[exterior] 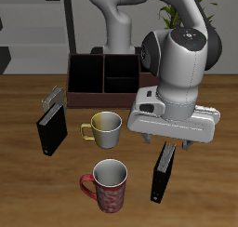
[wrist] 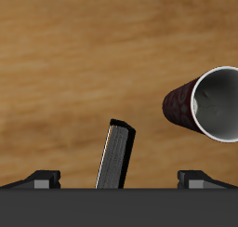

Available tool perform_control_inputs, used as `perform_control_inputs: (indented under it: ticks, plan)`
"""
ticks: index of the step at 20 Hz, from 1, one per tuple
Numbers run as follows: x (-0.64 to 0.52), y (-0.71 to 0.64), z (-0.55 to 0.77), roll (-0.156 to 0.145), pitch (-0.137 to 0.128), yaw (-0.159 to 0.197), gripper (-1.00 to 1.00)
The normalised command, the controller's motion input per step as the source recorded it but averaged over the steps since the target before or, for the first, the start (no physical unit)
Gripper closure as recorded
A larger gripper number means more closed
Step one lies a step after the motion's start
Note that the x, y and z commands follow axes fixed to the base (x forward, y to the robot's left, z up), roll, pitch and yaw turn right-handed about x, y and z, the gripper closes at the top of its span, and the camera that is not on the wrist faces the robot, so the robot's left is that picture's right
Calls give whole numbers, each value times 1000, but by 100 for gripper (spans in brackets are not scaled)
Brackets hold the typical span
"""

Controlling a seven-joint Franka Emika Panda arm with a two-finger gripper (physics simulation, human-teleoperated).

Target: Place the left black book into the back desk caddy's left compartment

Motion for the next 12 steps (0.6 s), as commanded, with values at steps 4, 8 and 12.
perform_control_inputs:
  ticks: [4,8,12]
  plan:
    - [28,19,-158,5,16,-29,-100]
    - [-40,62,-120,3,2,-28,-100]
    - [-85,65,-109,3,-29,-16,-100]
